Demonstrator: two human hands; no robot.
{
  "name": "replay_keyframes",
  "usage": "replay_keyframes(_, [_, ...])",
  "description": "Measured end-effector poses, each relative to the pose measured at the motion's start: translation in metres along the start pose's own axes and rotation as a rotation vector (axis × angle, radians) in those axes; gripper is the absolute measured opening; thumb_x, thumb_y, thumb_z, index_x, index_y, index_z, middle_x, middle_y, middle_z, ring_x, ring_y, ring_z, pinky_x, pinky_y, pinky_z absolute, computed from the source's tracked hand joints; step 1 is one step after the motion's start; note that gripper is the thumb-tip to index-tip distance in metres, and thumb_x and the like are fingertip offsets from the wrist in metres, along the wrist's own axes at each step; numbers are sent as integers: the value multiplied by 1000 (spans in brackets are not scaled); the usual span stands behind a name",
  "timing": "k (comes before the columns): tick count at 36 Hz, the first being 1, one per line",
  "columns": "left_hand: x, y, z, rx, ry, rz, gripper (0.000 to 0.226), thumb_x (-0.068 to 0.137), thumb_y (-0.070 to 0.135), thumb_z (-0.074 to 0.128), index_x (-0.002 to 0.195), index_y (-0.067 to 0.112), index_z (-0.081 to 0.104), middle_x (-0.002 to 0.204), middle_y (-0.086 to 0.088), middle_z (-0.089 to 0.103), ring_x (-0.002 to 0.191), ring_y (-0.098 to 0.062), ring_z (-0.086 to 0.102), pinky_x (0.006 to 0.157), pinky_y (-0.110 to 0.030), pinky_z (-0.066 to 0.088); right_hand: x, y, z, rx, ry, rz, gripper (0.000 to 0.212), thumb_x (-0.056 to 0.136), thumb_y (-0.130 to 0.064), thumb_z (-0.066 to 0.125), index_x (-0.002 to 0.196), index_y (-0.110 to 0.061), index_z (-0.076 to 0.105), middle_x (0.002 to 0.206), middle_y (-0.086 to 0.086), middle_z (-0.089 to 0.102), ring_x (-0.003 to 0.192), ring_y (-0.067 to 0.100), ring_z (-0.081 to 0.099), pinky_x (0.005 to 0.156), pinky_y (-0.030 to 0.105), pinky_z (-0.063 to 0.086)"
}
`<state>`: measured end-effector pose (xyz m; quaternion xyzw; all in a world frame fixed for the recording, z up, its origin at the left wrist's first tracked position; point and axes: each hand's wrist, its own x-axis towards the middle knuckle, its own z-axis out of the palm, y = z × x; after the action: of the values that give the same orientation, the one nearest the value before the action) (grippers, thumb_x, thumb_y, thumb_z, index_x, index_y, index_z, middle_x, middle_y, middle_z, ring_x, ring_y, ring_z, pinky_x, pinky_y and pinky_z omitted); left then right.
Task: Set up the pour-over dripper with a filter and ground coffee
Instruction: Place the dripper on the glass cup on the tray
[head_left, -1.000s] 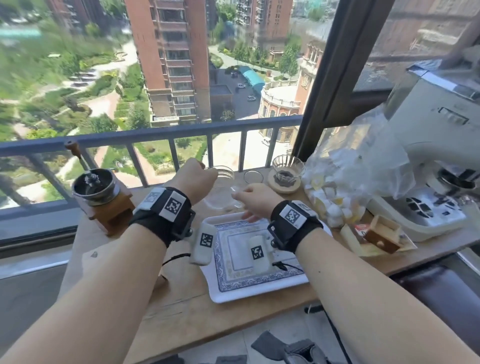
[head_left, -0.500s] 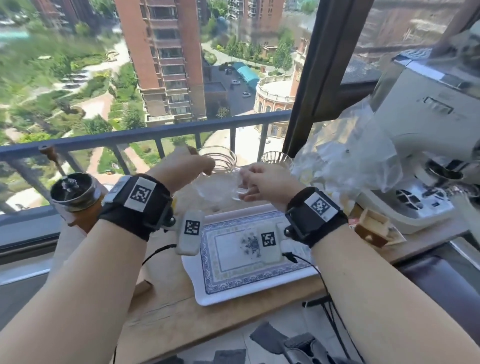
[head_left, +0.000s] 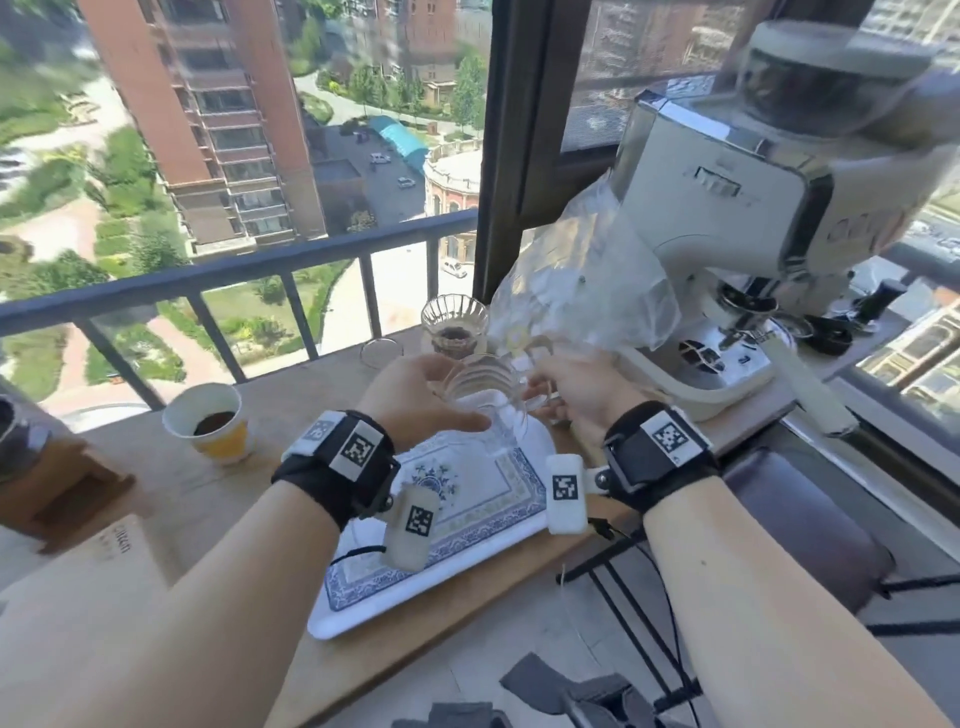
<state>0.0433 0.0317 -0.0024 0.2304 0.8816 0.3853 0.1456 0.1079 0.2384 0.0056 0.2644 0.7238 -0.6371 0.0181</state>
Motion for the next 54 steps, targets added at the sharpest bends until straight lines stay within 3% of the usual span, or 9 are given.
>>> replay_keyframes(8, [-5,-24,27,24,5,-91,86,62,47,96,137,22,62,131,8,67,112,-12,64,98,-31,49,10,27,11,-185,-30,58,15,100,-3,57,89,-4,67,97,11,61,89,21,62,93,42,57])
replay_keyframes(13, [-7,-30,33,21,2,-129,83,61,47,96,132,21,62,124,8,67,109,-13,63,92,-29,48,15,37,16,-253,6,88,9,94,-10,62,97,-10,71,82,2,67,73,16,64,74,37,58])
replay_keyframes(18, [-7,-29,36,26,-8,-161,78,58,48,97,123,23,63,116,8,66,103,-11,63,88,-31,51,8,37,17,-438,8,37,25,90,-14,64,108,1,73,95,12,68,89,26,60,98,52,55])
replay_keyframes(25, [-10,-27,38,36,-50,-165,82,58,47,97,127,24,59,118,10,64,105,-11,62,88,-29,49,-6,20,15,-661,55,-51,19,93,-17,51,82,-8,63,73,7,55,71,25,52,73,40,50])
replay_keyframes(33, [-5,-8,17,-51,-198,-146,104,57,73,85,141,19,54,127,5,66,109,-10,64,100,-35,51,2,-38,12,-587,-40,-198,19,102,-17,54,116,-11,66,89,6,68,77,18,65,75,32,59])
replay_keyframes(37, [-8,1,14,-41,-203,-110,60,78,62,76,124,25,65,119,6,71,103,-8,66,101,-37,53,18,-38,20,-643,-149,-72,33,108,-10,44,138,-13,56,88,9,64,67,16,59,53,19,53])
replay_keyframes(40, [-12,5,15,-1,-188,-78,17,89,54,68,91,39,63,104,7,71,98,-12,68,95,-38,56,28,-29,26,-693,-206,9,45,105,-2,43,147,-16,50,106,14,65,79,23,63,72,32,59])
replay_keyframes(48, [-11,15,19,-60,-166,-113,15,100,37,61,86,33,66,101,-2,76,99,-20,72,97,-46,57,42,-10,13,-607,-213,140,41,104,3,42,144,-5,52,143,22,57,126,45,62,107,50,52])
replay_keyframes(54, [-4,31,21,-149,-86,-111,4,99,25,64,96,23,67,100,-6,76,95,-22,74,93,-44,60,39,-2,-9,-497,-97,62,33,97,3,55,130,4,63,128,26,68,114,36,70,98,42,58])
